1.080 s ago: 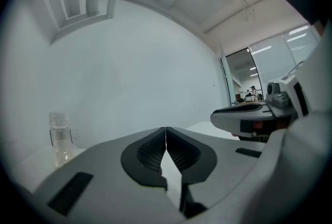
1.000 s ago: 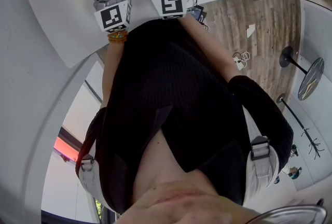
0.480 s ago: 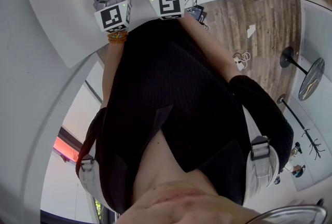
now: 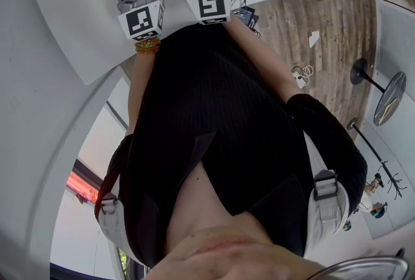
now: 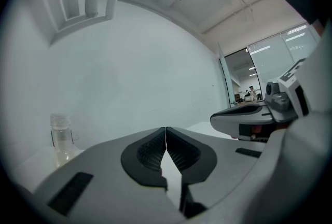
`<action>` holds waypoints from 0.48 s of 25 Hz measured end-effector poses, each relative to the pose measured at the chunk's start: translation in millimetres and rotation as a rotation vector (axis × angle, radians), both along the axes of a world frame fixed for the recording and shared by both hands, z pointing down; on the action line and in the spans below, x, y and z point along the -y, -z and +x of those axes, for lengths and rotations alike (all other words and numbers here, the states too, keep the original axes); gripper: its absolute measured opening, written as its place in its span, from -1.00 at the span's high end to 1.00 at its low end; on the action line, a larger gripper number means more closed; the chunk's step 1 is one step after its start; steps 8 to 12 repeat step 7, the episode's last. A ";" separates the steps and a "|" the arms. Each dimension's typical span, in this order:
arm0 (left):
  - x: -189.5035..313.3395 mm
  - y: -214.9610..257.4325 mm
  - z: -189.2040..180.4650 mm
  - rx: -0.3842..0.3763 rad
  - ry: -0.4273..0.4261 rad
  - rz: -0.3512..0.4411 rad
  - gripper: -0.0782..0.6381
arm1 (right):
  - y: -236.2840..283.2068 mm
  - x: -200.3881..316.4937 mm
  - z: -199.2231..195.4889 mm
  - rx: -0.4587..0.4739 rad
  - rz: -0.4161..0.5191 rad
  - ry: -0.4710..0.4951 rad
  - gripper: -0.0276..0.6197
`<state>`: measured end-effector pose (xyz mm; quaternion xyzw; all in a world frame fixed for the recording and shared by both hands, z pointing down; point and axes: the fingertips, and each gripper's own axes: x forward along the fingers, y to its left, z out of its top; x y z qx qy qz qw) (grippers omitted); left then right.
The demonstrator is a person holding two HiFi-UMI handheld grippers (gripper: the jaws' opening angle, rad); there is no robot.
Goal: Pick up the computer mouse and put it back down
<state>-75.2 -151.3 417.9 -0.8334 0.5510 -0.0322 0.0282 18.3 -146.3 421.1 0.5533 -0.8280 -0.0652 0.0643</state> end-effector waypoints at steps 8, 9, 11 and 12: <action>-1.2 0.5 1.9 -0.004 0.001 0.000 0.74 | 3.5 -1.7 2.0 0.009 0.002 0.002 0.83; -1.2 0.5 1.9 -0.004 0.001 0.000 0.74 | 3.5 -1.7 2.0 0.009 0.002 0.002 0.83; -1.2 0.5 1.9 -0.004 0.001 0.000 0.74 | 3.5 -1.7 2.0 0.009 0.002 0.002 0.83; -1.2 0.5 1.9 -0.004 0.001 0.000 0.74 | 3.5 -1.7 2.0 0.009 0.002 0.002 0.83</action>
